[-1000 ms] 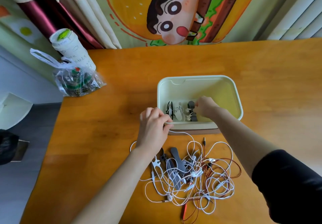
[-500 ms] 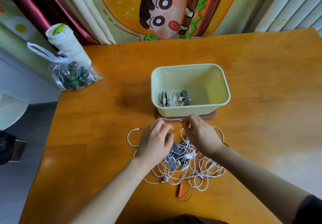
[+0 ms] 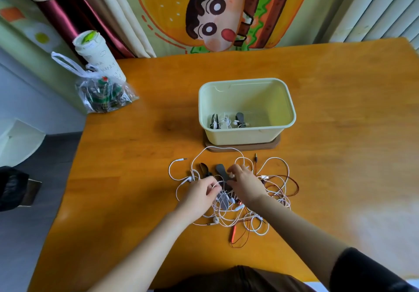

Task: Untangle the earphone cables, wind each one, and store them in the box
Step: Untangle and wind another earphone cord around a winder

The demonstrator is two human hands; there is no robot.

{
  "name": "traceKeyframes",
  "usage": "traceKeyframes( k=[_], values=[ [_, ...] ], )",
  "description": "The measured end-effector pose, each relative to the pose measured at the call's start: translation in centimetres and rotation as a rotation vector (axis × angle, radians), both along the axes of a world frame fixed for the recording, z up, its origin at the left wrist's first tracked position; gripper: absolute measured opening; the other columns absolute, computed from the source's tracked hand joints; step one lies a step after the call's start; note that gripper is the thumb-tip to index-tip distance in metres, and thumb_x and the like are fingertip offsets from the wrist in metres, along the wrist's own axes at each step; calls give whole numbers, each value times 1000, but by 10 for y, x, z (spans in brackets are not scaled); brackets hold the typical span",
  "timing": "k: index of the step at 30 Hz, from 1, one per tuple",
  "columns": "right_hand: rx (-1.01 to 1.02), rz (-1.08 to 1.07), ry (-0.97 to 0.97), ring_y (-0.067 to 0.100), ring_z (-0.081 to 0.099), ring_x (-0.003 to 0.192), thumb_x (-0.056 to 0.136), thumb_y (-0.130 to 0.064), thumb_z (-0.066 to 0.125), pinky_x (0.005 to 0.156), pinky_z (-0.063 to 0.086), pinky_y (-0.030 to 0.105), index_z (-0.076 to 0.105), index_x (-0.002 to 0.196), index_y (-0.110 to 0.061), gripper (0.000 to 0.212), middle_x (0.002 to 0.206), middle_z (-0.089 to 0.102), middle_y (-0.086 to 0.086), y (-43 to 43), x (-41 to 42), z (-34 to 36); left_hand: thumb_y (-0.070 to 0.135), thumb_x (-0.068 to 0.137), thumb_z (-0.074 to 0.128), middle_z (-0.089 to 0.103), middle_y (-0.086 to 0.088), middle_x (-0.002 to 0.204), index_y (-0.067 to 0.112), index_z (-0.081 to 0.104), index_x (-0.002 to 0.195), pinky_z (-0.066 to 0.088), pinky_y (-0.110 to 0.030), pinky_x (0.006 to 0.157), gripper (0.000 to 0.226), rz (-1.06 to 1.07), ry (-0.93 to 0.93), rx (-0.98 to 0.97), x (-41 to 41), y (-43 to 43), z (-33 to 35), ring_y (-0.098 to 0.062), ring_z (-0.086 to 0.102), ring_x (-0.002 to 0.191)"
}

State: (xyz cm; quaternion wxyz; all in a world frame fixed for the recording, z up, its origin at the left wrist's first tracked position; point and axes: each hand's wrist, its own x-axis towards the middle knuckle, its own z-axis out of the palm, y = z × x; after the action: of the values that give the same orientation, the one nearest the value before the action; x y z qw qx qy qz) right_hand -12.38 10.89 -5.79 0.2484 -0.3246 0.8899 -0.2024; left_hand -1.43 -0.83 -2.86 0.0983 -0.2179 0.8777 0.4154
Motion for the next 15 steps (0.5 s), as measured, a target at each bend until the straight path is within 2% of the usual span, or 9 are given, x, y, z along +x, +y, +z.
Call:
traceKeyframes(
  k=[2, 4, 6, 8, 10, 12, 15],
  values=[
    [-143, 79, 83, 25, 52, 106, 99, -22, 45, 87, 43, 29, 56, 121, -14, 26, 117, 59, 6, 1, 0, 7, 20, 99, 47, 53, 8, 62, 21, 56, 82, 39, -21, 54, 19, 91, 83, 61, -3, 1, 10, -8, 50, 58],
    [-271, 191, 54, 22, 52, 98, 98, -16, 45, 83, 37, 24, 63, 111, -9, 23, 107, 63, 5, 3, 2, 18, 15, 100, 45, 54, 9, 64, 17, 58, 83, 42, -20, 54, 21, 195, 176, 127, -7, 0, 19, -8, 52, 57],
    [-348, 206, 5, 17, 53, 88, 96, -14, 50, 80, 43, 28, 65, 99, -8, 16, 95, 64, 3, 6, 4, 34, 13, 100, 44, 56, 9, 70, 17, 57, 83, 44, -14, 53, 22, 244, 235, 178, -12, -2, 26, -6, 53, 59],
    [-422, 114, -53, 15, 60, 76, 96, -12, 50, 73, 49, 32, 62, 91, -10, 13, 80, 65, -1, 8, 0, 51, 15, 99, 47, 55, 9, 69, 19, 58, 83, 43, -18, 54, 20, 242, 273, 188, -16, -5, 30, -3, 50, 59],
    [-511, 0, -76, 12, 58, 61, 97, -10, 46, 62, 49, 28, 59, 87, -14, 16, 68, 60, -4, 9, -6, 70, 19, 97, 52, 51, 10, 63, 16, 60, 83, 36, -20, 55, 16, 221, 278, 216, -15, -7, 31, -2, 43, 55],
    [-566, -99, -65, 13, 56, 54, 98, -11, 44, 57, 46, 25, 55, 86, -19, 19, 66, 54, -8, 10, -14, 87, 21, 97, 53, 51, 13, 62, 17, 61, 83, 34, -18, 55, 16, 163, 220, 218, -13, -7, 28, -1, 44, 55],
    [-626, -171, 13, 4, 55, 54, 99, -13, 43, 52, 40, 13, 53, 87, -18, 16, 69, 55, -9, 13, -24, 107, 21, 98, 50, 60, 8, 77, 19, 62, 87, 44, -20, 69, 16, 84, 101, 215, -6, -5, 21, -4, 55, 73]
  ],
)
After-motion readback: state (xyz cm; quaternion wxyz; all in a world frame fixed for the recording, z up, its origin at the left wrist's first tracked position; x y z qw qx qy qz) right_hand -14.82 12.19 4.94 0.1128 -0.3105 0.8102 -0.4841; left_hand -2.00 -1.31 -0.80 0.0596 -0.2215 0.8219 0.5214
